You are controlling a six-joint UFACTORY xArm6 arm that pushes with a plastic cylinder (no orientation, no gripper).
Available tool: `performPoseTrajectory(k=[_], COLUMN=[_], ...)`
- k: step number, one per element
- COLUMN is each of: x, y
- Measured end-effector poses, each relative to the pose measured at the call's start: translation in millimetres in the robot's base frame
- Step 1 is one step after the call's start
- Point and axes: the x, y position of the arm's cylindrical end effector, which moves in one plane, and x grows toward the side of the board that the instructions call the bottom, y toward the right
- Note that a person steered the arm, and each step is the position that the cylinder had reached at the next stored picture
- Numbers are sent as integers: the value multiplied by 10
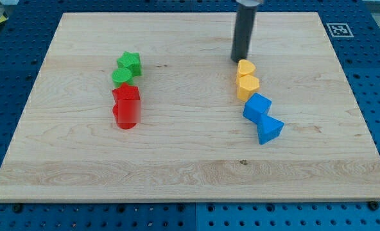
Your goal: Push the yellow hexagon towards the left top corner of the board
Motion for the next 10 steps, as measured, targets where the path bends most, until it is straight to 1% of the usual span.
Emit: performPoseTrajectory(k=[1,2,3,4,6,7,8,9,10], x=[191,511,958,1168,1162,1128,896,735,756], y=[456,747,767,587,556,364,28,-112,-266])
